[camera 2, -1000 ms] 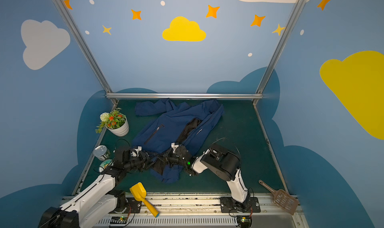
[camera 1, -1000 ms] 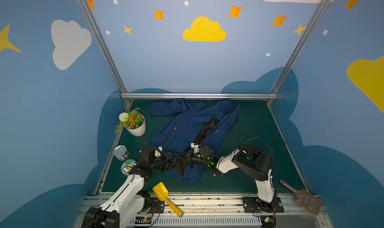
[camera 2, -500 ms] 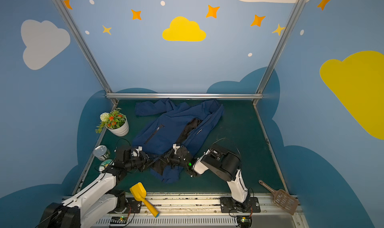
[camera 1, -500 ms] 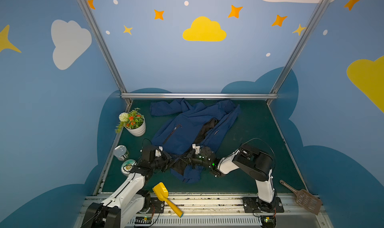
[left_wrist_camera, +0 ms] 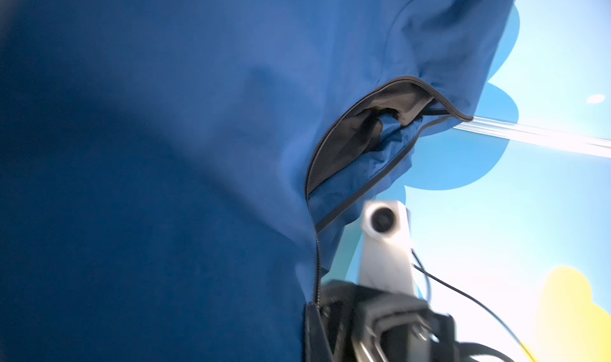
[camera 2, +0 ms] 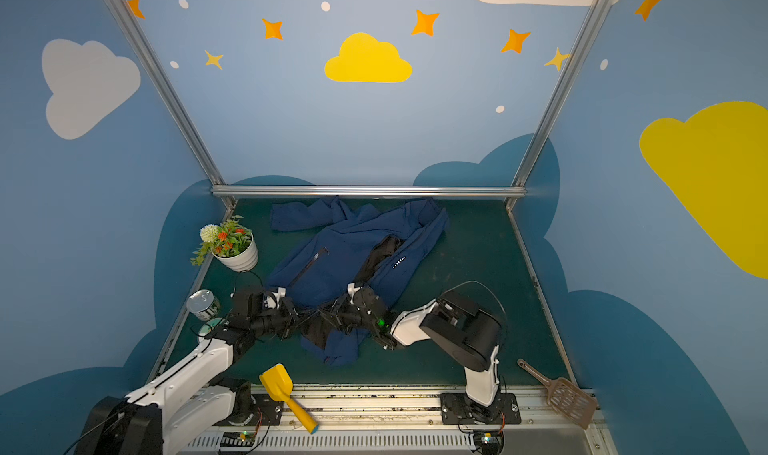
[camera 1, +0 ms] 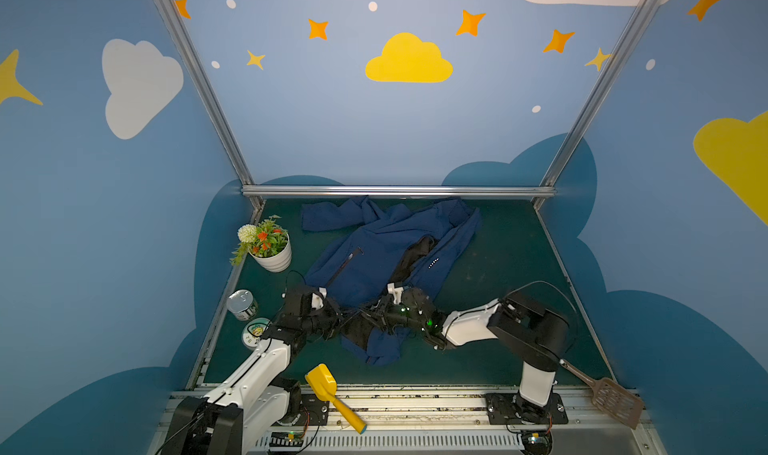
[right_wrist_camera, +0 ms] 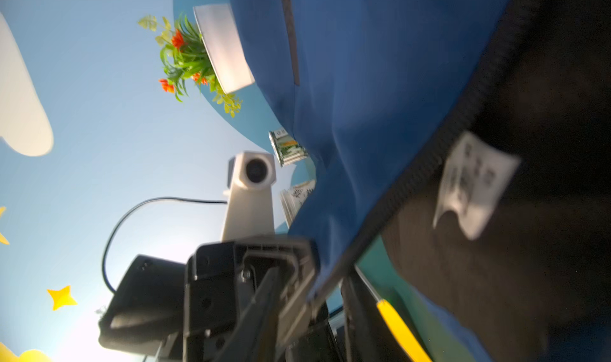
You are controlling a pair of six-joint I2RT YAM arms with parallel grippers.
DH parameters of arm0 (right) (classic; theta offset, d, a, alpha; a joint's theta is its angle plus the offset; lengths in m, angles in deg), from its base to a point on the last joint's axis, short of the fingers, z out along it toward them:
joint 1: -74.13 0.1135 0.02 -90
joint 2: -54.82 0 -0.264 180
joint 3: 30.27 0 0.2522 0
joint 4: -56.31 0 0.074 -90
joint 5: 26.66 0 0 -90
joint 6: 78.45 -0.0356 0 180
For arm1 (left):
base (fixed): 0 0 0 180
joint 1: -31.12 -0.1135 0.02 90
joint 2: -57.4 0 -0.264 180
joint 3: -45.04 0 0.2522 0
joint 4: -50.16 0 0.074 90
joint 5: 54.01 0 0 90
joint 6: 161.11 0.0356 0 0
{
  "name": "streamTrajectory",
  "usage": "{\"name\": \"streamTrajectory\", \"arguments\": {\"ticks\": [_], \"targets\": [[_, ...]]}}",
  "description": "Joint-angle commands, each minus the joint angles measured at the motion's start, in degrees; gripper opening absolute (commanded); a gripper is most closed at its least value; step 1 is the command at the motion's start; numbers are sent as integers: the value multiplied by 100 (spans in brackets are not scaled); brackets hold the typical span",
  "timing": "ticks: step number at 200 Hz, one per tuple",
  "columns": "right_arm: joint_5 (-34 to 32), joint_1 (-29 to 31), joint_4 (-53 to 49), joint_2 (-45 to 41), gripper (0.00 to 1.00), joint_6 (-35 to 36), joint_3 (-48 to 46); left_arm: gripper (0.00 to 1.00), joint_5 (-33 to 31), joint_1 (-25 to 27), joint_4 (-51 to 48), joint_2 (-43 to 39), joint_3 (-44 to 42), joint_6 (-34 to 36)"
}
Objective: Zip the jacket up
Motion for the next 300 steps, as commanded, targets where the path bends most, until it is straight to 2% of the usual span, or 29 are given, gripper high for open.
{"name": "streamTrajectory", "arguments": {"ticks": [1,13,27,34,63,84,98,130,164,209,244,300], "targets": [[-263,51,-2871,-838,42,489,403,3,-102,19,-265,-61,208,406],[-592,174,-4470,-1182,45,627,874,3,-173,37,-250,-97,211,469],[-994,402,-5834,-1380,61,612,1401,3,-201,46,-229,-97,208,552],[-1104,501,-6303,-1384,65,508,1666,3,-213,55,-209,-98,209,586],[-1016,813,-7648,-817,65,182,2673,3,-281,90,-227,-202,192,609],[-1033,980,-9243,-188,63,-131,3616,3,-349,90,-326,-331,166,635],[-911,1023,-9816,178,62,-118,4066,3,-355,94,-338,-388,130,621],[-870,1140,-9784,431,63,-271,4053,3,-362,99,-316,-484,0,581],[-608,1090,-9100,526,65,-259,3677,3,-431,99,-332,-564,-81,555],[-461,1077,-8956,738,80,19,3847,3,-354,98,-319,-597,-98,510],[-260,1020,-8625,940,81,110,3862,3,-399,99,-403,-668,-97,521],[-89,965,-8659,1257,81,271,4125,3,-460,96,-570,-811,-96,531]]}}
